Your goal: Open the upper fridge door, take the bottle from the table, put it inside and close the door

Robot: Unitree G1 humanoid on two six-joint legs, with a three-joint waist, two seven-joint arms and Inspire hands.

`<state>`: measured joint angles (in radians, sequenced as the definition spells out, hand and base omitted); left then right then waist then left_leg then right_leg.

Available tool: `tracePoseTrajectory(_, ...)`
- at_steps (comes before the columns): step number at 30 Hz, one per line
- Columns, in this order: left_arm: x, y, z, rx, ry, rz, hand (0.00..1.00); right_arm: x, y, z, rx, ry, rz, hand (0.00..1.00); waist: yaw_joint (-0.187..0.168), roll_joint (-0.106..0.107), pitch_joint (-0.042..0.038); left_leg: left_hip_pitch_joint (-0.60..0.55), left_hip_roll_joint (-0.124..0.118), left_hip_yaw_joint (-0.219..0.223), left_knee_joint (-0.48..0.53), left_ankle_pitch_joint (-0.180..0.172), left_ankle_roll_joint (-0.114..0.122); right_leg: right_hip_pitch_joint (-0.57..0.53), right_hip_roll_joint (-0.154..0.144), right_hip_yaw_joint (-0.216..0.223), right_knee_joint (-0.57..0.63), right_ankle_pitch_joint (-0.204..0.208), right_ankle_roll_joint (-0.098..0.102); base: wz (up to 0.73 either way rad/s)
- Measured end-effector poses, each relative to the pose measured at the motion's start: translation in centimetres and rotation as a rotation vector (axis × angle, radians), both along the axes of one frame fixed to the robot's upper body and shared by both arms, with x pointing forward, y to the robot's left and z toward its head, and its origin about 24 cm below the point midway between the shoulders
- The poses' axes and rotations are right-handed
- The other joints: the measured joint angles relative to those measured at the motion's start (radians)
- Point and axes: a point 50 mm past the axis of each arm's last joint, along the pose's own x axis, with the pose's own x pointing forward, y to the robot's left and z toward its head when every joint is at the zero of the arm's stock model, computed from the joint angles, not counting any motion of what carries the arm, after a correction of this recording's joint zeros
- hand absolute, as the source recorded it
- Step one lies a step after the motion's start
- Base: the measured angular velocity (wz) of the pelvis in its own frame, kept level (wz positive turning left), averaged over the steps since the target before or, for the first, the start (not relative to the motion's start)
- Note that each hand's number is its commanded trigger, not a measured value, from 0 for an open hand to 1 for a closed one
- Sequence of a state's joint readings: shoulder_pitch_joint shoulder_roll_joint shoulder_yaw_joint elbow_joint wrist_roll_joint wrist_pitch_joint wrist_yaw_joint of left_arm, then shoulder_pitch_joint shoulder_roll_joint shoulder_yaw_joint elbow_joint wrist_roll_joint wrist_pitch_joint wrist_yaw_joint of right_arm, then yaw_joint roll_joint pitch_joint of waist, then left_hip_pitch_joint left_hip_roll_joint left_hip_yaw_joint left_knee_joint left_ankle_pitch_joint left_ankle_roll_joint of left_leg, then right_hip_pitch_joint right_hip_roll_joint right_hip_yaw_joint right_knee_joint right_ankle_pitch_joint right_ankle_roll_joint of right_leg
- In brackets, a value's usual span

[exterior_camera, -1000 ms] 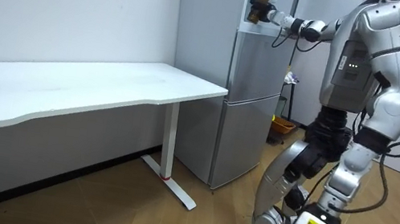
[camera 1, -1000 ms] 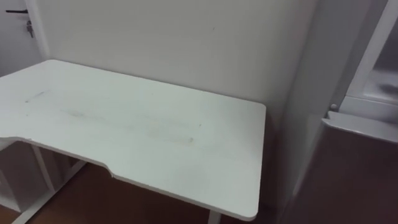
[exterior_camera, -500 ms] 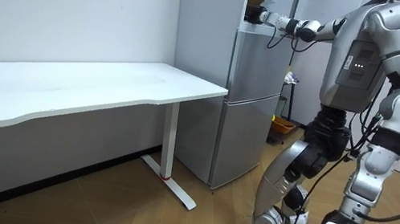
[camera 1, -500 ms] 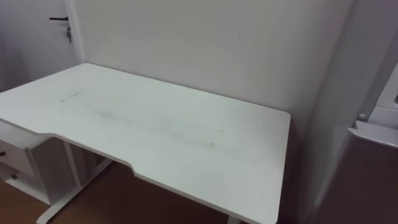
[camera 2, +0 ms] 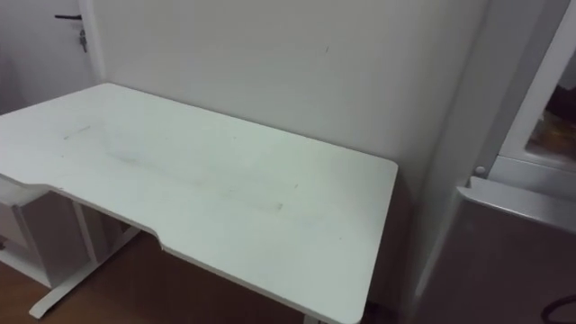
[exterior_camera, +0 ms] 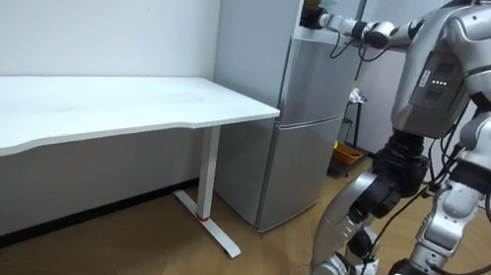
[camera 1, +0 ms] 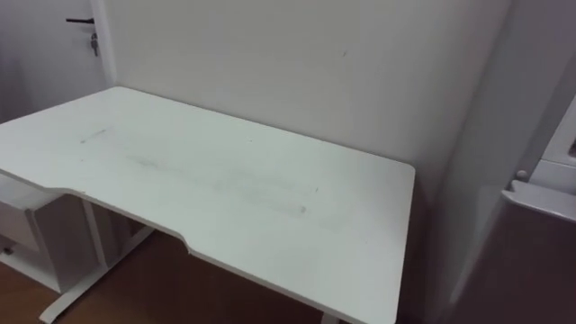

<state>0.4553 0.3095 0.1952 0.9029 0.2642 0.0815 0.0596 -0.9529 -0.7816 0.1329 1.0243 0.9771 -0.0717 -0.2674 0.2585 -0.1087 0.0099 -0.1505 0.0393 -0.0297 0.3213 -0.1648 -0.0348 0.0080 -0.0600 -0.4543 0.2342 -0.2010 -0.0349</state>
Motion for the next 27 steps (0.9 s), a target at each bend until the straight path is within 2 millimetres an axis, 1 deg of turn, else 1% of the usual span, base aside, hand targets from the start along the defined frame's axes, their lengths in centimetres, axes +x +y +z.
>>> tracePoseTrajectory(3,0.18,0.08,0.02,-0.004,-0.002,-0.003,0.0,0.01,-0.07,-0.26,0.001,0.012,0.018,0.0,-0.004,-0.007,-0.0029,-0.003,0.0,0.0,0.0,0.0,0.0,-0.003,0.0,0.004,0.0,0.0,0.0,0.0)
tracePoseTrajectory(7,0.52,0.34,0.11,-0.001,-0.008,-0.009,0.0,0.01,-0.13,-0.44,0.0,0.021,0.032,0.0,-0.009,-0.012,-0.0041,-0.004,0.0,0.0,0.0,0.0,0.0,-0.004,0.0,0.006,0.0,0.0,0.0,0.0)
tracePoseTrajectory(14,0.45,0.47,0.17,0.004,0.002,-0.005,0.0,-0.12,-0.4,-0.59,0.009,0.055,0.04,0.0,-0.018,-0.023,-0.0117,-0.012,0.0,-0.005,0.003,-0.001,0.0,-0.004,0.006,0.007,-0.014,0.004,0.001,0.01)
tracePoseTrajectory(18,0.5,0.53,0.21,0.009,0.003,-0.004,0.0,-0.22,-0.58,-0.53,0.013,0.064,0.047,0.0,-0.022,-0.025,-0.0132,-0.011,0.0,-0.004,0.002,-0.001,0.0,-0.004,0.006,0.008,-0.014,0.004,0.001,0.0)
tracePoseTrajectory(19,0.49,0.53,0.2,0.011,0.004,-0.004,0.0,-0.23,-0.6,-0.52,0.015,0.064,0.048,0.0,-0.022,-0.027,-0.0144,-0.01,0.0,-0.003,0.001,-0.001,0.0,-0.004,0.006,0.009,-0.013,0.004,0.001,0.0)
tracePoseTrajectory(20,0.49,0.53,0.21,0.012,0.004,-0.004,0.0,-0.24,-0.62,-0.51,0.016,0.065,0.048,0.0,-0.024,-0.032,-0.0179,-0.009,0.0,-0.003,0.001,-0.001,0.0,-0.003,0.006,0.009,-0.013,0.004,0.001,0.0)
tracePoseTrajectory(21,0.47,0.55,0.22,0.014,0.004,-0.003,0.0,-0.22,-0.6,-0.5,0.021,0.067,0.05,0.0,-0.027,-0.028,-0.0151,-0.007,0.0,-0.003,-0.001,-0.001,0.0,-0.001,0.006,0.009,-0.014,0.004,0.001,0.0)
tracePoseTrajectory(22,0.47,0.55,0.22,0.014,0.005,-0.003,0.0,-0.19,-0.57,-0.48,0.026,0.068,0.054,0.0,-0.03,-0.03,-0.0149,0.001,0.0,-0.003,-0.002,-0.001,0.0,0.008,0.007,0.008,-0.016,0.004,0.002,0.0)
tracePoseTrajectory(23,0.45,0.55,0.22,0.014,0.005,-0.003,0.0,-0.18,-0.55,-0.51,0.03,0.069,0.056,0.0,-0.031,-0.025,-0.0108,0.005,-0.001,-0.003,-0.003,-0.002,0.0,0.013,0.008,0.008,-0.019,0.004,0.002,0.0)
tracePoseTrajectory(25,0.45,0.56,0.22,0.014,0.003,-0.002,0.0,-0.13,-0.47,-0.4,0.063,0.046,0.067,0.0,-0.037,-0.027,-0.0126,0.006,0.0,-0.003,-0.006,-0.002,0.0,0.012,0.01,0.008,-0.03,0.005,0.004,0.0)
tracePoseTrajectory(26,0.43,0.54,0.22,0.014,0.001,0.004,0.0,-0.12,-0.44,-0.33,0.072,0.038,0.07,0.0,-0.038,-0.023,-0.0113,0.005,0.0,-0.003,-0.006,-0.002,-0.001,0.011,0.01,0.008,-0.03,0.005,0.004,0.0)
tracePoseTrajectory(27,0.34,0.47,0.18,0.014,-0.007,0.025,0.0,-0.05,-0.28,-0.04,0.084,0.021,0.079,0.0,-0.042,-0.023,-0.0142,0.004,0.0,-0.001,-0.007,-0.002,0.0,0.011,0.01,0.009,-0.03,0.005,0.004,-0.04)
